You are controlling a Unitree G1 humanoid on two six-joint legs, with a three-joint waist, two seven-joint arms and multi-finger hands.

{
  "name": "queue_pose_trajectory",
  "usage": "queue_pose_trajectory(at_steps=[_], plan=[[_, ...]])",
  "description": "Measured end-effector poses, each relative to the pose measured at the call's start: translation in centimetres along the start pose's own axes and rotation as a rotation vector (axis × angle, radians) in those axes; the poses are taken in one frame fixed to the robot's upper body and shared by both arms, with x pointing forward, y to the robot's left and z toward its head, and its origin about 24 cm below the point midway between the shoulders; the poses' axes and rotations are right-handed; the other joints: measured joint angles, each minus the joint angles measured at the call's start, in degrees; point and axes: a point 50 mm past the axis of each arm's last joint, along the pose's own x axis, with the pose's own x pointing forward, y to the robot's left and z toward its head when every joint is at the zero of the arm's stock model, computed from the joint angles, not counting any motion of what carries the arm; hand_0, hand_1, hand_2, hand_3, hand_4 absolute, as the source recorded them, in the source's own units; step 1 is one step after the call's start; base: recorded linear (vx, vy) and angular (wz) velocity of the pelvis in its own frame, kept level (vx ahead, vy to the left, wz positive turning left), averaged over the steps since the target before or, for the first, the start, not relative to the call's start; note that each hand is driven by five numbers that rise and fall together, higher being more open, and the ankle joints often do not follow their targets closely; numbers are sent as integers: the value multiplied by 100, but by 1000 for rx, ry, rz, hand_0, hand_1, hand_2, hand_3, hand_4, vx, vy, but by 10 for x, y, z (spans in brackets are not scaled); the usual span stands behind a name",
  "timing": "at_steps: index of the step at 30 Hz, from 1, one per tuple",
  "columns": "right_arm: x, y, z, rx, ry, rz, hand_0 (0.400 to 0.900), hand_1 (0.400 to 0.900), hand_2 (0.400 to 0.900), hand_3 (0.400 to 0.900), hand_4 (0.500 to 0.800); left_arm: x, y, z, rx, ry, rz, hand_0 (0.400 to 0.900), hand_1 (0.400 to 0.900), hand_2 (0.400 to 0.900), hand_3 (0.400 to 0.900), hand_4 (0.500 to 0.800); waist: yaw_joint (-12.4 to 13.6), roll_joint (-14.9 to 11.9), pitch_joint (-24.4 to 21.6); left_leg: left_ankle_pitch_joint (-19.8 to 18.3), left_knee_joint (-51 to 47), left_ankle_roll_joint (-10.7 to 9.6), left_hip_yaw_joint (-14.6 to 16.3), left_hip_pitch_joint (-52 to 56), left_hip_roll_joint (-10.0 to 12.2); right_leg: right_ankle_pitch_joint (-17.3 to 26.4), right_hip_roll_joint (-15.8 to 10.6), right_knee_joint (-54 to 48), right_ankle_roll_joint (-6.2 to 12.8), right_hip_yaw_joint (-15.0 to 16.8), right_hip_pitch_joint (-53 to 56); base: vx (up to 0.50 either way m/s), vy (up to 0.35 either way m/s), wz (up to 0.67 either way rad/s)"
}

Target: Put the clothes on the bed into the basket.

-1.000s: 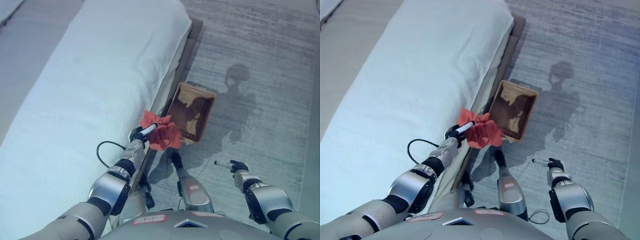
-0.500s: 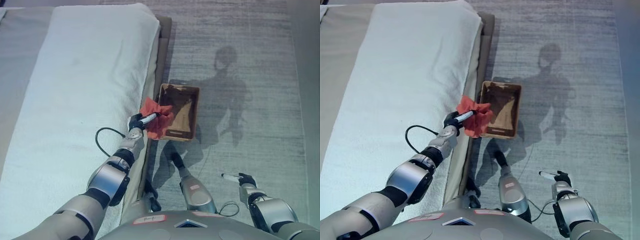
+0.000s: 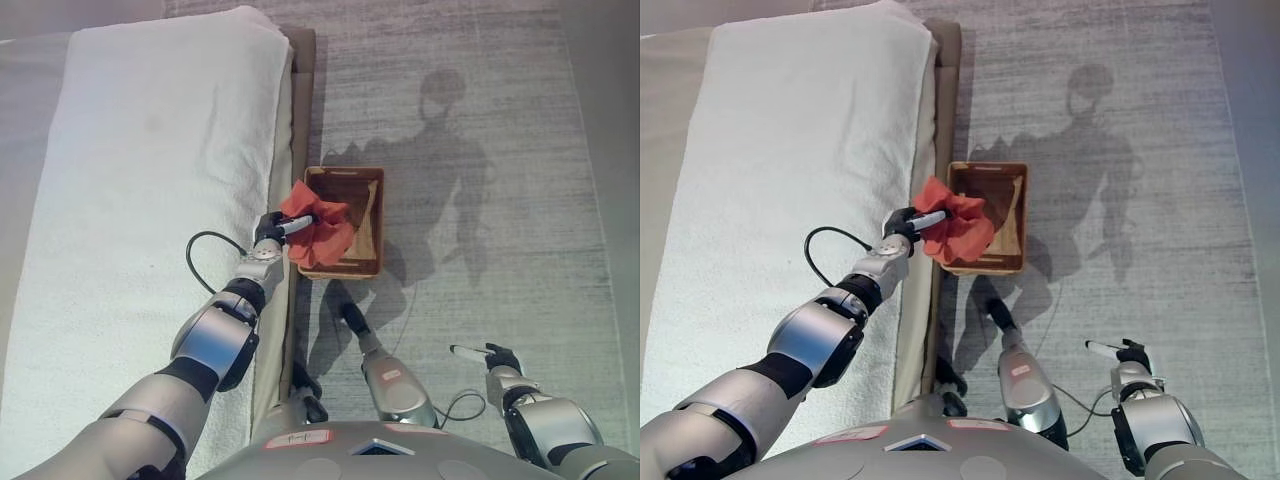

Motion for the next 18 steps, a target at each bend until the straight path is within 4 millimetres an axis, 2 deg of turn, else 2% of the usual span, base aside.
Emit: queue_pose_trajectory(at_steps=[4, 10, 18], plan=[[1, -7, 0, -2, -1, -8, 900, 900, 900, 900, 800, 0, -4, 3, 73, -21, -43, 900, 900, 900, 900, 800, -2, 25, 10, 1, 0, 1, -1, -16, 1, 27, 5, 1, -21, 6, -20, 22, -37, 2], [2, -7, 5, 1, -14, 7, 900, 900, 900, 900, 800, 0, -6, 4, 151, -36, -75, 900, 900, 900, 900, 800, 17, 81, 42, 2, 0, 0, -43, -14, 3, 41, -7, 3, -32, -61, 7, -4, -23, 9], [2, -7, 14, 5, -33, 25, 900, 900, 900, 900, 800, 0, -1, -7, 229, -6, -67, 900, 900, 900, 900, 800, 172, 204, 109, 2, 0, 1, -182, 6, 13, 30, -28, 1, -22, -171, 84, -37, -1, 15]])
